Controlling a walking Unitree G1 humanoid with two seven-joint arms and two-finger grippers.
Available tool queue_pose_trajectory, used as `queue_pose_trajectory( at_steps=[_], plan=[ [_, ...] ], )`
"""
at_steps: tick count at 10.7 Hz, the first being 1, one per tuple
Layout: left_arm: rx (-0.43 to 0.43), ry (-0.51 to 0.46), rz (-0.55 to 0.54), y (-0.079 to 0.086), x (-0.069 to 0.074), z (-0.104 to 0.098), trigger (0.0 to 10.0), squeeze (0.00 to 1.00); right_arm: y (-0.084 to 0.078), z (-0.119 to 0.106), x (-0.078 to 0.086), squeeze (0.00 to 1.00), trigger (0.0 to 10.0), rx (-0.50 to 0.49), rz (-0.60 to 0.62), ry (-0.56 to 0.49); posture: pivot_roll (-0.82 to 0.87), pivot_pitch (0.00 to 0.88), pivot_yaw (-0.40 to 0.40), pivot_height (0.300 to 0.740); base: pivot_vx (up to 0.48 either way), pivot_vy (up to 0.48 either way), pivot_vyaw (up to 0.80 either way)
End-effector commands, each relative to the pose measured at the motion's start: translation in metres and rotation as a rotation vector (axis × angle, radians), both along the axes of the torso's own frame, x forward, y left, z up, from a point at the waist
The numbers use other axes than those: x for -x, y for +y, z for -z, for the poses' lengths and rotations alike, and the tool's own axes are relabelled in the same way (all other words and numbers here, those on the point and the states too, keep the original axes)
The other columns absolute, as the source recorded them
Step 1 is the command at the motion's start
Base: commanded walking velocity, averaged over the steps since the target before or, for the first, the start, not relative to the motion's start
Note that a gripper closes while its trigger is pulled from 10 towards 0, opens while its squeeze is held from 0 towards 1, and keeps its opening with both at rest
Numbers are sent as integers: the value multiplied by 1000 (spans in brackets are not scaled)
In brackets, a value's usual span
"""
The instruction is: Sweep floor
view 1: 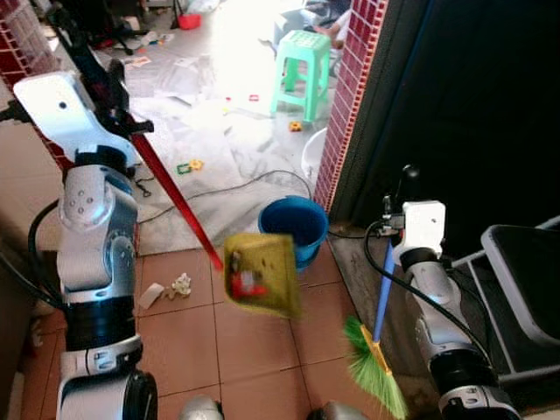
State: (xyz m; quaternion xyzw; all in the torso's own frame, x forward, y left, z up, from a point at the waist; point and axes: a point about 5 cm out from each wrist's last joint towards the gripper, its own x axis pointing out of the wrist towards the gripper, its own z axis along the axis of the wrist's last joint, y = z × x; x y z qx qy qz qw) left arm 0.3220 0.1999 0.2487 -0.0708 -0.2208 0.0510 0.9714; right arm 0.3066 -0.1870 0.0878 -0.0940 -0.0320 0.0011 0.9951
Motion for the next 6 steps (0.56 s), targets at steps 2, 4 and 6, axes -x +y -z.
queue_pose_trajectory(
  at_steps=[2,4,6],
  plan=[
    [3,-141,28,-8,1,-30,10000,0,2,-12,-4,0,10000,22,-19,-56,-56,0,-25,740,467,0,0],
    [4,-152,27,-10,0,-33,10000,0,5,-8,0,0,10000,20,-37,-42,-53,0,-31,740,469,0,0],
    [-2,-159,14,-9,0,-34,10000,0,6,-7,1,0,10000,16,-44,-35,-47,0,-32,740,465,0,0]
  ],
)
